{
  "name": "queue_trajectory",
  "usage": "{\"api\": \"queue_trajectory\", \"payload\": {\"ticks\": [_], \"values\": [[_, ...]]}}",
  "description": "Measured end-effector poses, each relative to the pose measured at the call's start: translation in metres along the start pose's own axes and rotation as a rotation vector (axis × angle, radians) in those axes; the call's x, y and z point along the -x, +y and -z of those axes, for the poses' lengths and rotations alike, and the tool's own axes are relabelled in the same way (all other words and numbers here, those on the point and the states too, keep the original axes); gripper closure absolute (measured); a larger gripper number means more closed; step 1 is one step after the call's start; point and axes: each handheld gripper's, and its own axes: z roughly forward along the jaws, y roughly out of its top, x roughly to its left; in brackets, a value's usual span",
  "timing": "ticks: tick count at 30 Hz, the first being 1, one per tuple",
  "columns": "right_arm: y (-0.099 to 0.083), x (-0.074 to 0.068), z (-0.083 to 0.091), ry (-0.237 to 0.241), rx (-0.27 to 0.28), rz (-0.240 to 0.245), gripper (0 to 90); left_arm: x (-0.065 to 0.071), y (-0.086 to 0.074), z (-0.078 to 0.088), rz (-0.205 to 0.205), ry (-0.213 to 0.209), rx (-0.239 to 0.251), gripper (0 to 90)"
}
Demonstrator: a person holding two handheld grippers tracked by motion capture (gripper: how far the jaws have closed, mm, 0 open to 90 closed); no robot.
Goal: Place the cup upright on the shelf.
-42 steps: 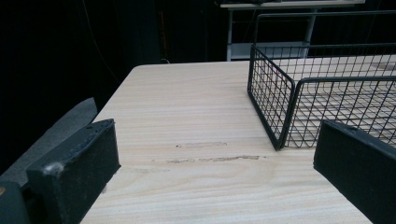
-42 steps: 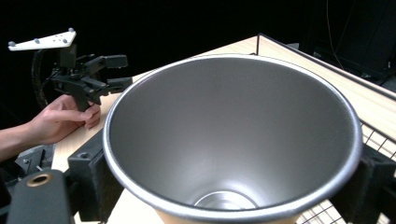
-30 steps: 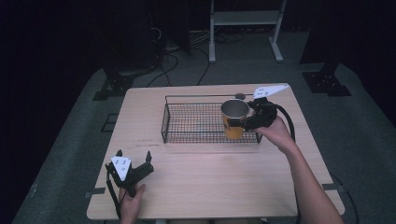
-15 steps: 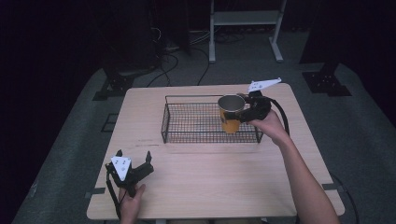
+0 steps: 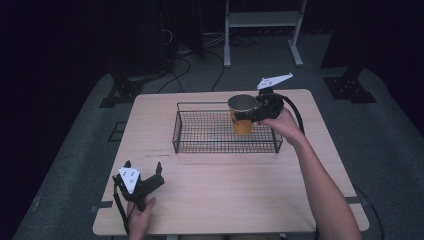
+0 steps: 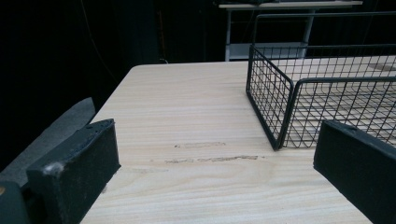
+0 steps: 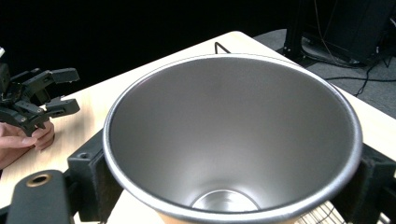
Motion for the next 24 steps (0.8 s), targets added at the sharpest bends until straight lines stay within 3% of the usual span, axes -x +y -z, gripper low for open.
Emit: {"api": "queue_trajectory", "payload": {"ticks": [7, 9, 15, 24], "values": [[0.012, 0.007, -0.011, -0.010, -0.011, 0.024, 12.3, -0.001, 0.000, 0.000, 0.007, -0.002, 0.001, 0.0], [0.013, 0.010, -0.014, 0.009, -0.004, 0.015, 12.3, -0.001, 0.000, 0.000, 0.007, -0.001, 0.001, 0.0], [0.010, 0.011, -0.028, 0.031, -0.009, 0.042, 12.2, 0.000, 0.000, 0.000, 0.004, -0.002, 0.003, 0.0], [0.000, 0.019, -0.048, 0.052, -0.050, 0.015, 12.2, -0.001, 0.000, 0.000, 0.009, -0.002, 0.002, 0.0]]}}
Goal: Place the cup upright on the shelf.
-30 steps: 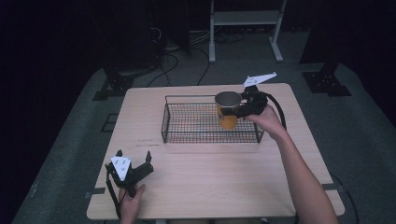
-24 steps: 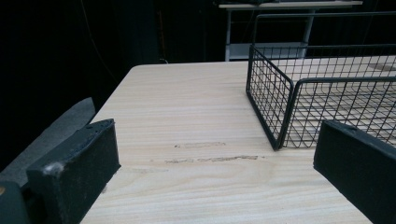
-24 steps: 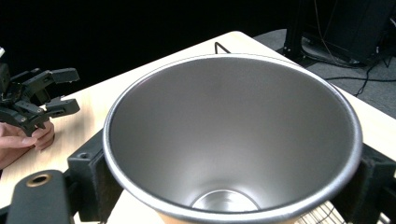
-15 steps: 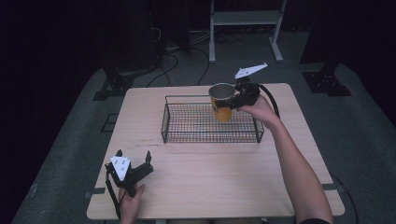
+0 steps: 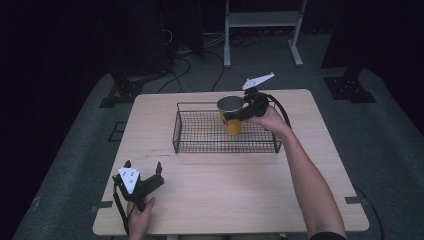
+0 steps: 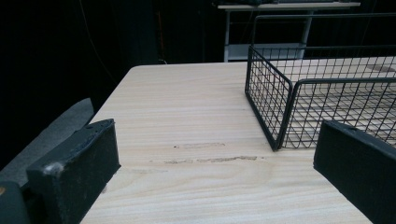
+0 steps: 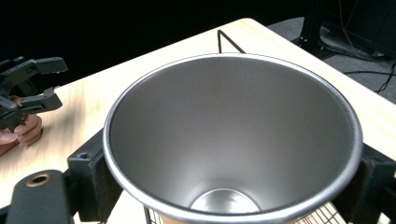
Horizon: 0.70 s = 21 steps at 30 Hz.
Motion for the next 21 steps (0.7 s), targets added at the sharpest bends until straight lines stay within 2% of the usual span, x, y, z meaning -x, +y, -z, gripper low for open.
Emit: {"api": "queue_trajectory", "payload": {"ticks": [5, 8, 15, 21], "values": [[-0.007, 0.004, -0.010, -0.021, -0.016, -0.007, 12.2, 0.000, 0.000, 0.000, -0.002, 0.000, -0.001, 0.0], [-0.010, 0.006, -0.015, 0.001, -0.015, -0.021, 12.1, 0.001, 0.000, 0.000, -0.005, -0.002, 0.001, 0.0], [-0.015, 0.009, -0.025, -0.009, -0.039, -0.022, 12.1, -0.001, 0.000, 0.000, 0.005, -0.004, 0.000, 0.0], [-0.019, 0.011, -0.028, 0.007, -0.037, -0.020, 12.0, 0.000, 0.000, 0.000, 0.001, -0.002, 0.000, 0.0]]}}
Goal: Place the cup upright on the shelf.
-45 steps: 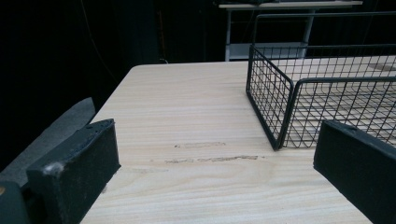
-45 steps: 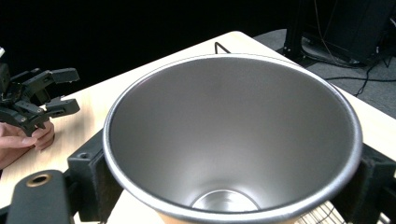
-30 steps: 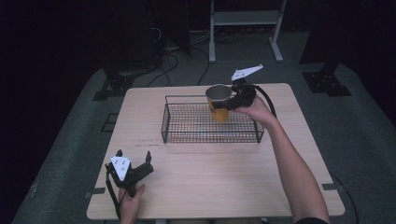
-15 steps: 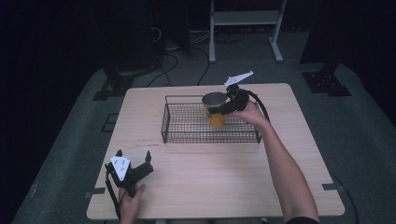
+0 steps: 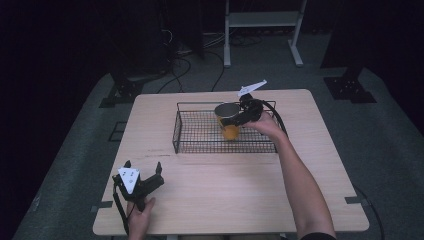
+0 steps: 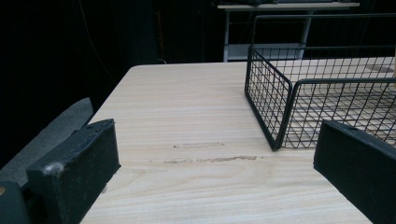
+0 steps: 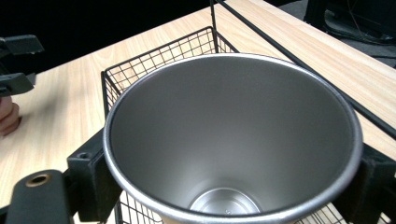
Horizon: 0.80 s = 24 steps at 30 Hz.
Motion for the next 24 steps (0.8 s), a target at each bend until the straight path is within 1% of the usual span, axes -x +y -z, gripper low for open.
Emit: {"api": "queue_trajectory", "payload": {"ticks": [4, 8, 10, 17, 18, 24], "values": [[-0.005, 0.003, -0.001, -0.008, 0.000, -0.008, 12.0, 0.000, 0.000, 0.000, 0.000, -0.001, 0.000, 0.0], [-0.014, 0.009, 0.000, -0.024, 0.002, -0.030, 11.8, 0.000, 0.000, 0.000, 0.000, -0.001, 0.000, 0.0], [-0.018, 0.012, 0.001, -0.031, -0.008, -0.033, 11.7, 0.000, 0.000, 0.000, -0.001, -0.002, 0.001, 0.0], [-0.023, 0.016, -0.002, -0.066, -0.058, -0.019, 11.3, 0.000, 0.000, 0.000, 0.000, -0.004, 0.001, 0.0], [-0.023, 0.016, -0.002, -0.062, -0.048, -0.016, 11.3, 0.000, 0.000, 0.000, 0.001, -0.002, 0.000, 0.0], [-0.025, 0.016, 0.000, -0.068, -0.040, -0.012, 9.6, 0.000, 0.000, 0.000, -0.001, -0.002, 0.000, 0.0]]}}
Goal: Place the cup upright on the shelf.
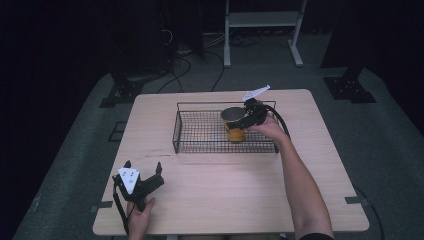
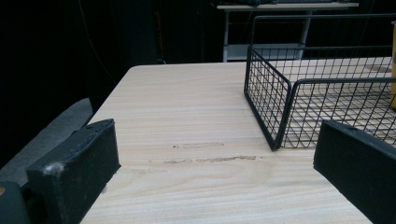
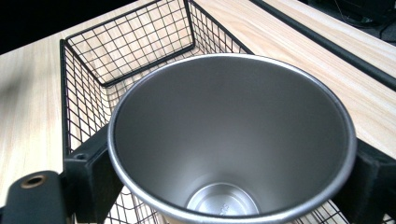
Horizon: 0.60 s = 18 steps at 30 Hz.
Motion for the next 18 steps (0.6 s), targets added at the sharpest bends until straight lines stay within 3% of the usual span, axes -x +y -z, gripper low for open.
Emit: {"api": "queue_trajectory", "payload": {"ticks": [18], "values": [[-0.0025, -0.0043, 0.0058, -0.016, -0.022, 0.009, 1.8, 0.0000, 0.0000, -0.0002, 0.000, 0.000, 0.001, 0.0]]}}
